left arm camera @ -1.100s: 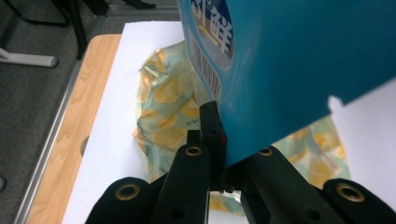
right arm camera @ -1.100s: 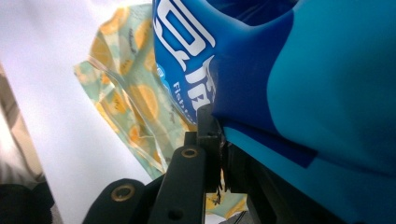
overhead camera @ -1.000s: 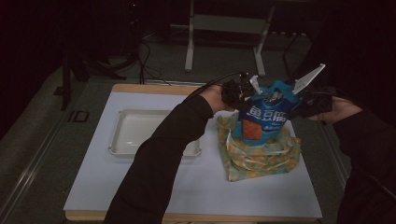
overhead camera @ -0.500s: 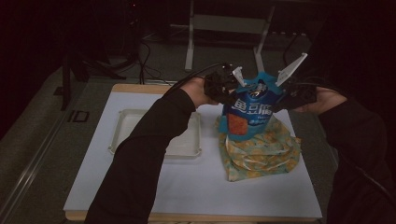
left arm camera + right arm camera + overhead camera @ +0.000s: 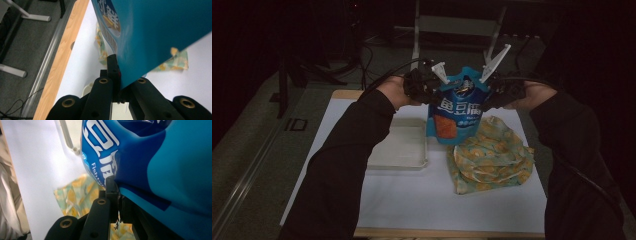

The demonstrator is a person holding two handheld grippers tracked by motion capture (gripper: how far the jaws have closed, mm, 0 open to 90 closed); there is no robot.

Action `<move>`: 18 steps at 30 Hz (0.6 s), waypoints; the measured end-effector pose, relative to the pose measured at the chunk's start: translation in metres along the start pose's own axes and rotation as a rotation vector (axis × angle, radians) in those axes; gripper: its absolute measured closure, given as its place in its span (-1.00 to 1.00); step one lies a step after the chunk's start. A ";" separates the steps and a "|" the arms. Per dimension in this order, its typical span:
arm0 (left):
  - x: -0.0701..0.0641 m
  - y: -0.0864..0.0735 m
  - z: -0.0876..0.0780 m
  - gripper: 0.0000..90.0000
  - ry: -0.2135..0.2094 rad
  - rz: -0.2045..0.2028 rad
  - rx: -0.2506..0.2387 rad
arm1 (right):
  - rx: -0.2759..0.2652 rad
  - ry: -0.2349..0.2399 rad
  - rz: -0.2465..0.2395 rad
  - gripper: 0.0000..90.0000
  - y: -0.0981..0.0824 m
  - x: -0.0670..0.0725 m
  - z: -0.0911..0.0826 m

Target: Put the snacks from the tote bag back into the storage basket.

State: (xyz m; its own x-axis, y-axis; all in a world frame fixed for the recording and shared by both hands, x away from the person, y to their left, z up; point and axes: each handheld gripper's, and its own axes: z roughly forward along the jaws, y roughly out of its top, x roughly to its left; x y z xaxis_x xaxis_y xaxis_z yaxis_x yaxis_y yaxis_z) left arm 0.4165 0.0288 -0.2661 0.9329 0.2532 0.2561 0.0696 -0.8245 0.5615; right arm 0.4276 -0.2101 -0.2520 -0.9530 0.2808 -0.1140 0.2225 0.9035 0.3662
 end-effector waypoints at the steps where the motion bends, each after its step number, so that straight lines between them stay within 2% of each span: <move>1: 0.001 -0.003 -0.003 1.00 0.000 -0.003 0.002 | -0.003 -0.001 -0.005 0.94 0.003 0.001 0.001; 9: 0.004 -0.024 -0.024 1.00 0.034 -0.025 0.013 | -0.022 0.013 -0.035 0.95 0.032 0.006 0.007; 12: 0.006 -0.037 -0.036 1.00 0.050 -0.032 0.020 | -0.021 0.016 -0.057 0.95 0.051 0.011 0.011; 13: 0.006 -0.037 -0.036 1.00 0.050 -0.032 0.020 | -0.021 0.016 -0.057 0.95 0.051 0.011 0.011; 14: 0.007 -0.045 -0.042 1.00 0.055 -0.044 0.025 | -0.024 0.015 -0.069 0.95 0.059 0.013 0.013; 18: 0.008 -0.057 -0.049 1.00 0.067 -0.044 0.038 | -0.021 0.017 -0.085 0.94 0.073 0.018 0.019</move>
State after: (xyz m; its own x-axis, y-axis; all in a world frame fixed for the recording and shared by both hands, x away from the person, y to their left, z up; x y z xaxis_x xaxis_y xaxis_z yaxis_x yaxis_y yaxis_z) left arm 0.4024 0.1027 -0.2574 0.9029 0.3220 0.2848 0.1247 -0.8303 0.5432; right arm 0.4305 -0.1333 -0.2446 -0.9716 0.1980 -0.1299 0.1367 0.9170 0.3748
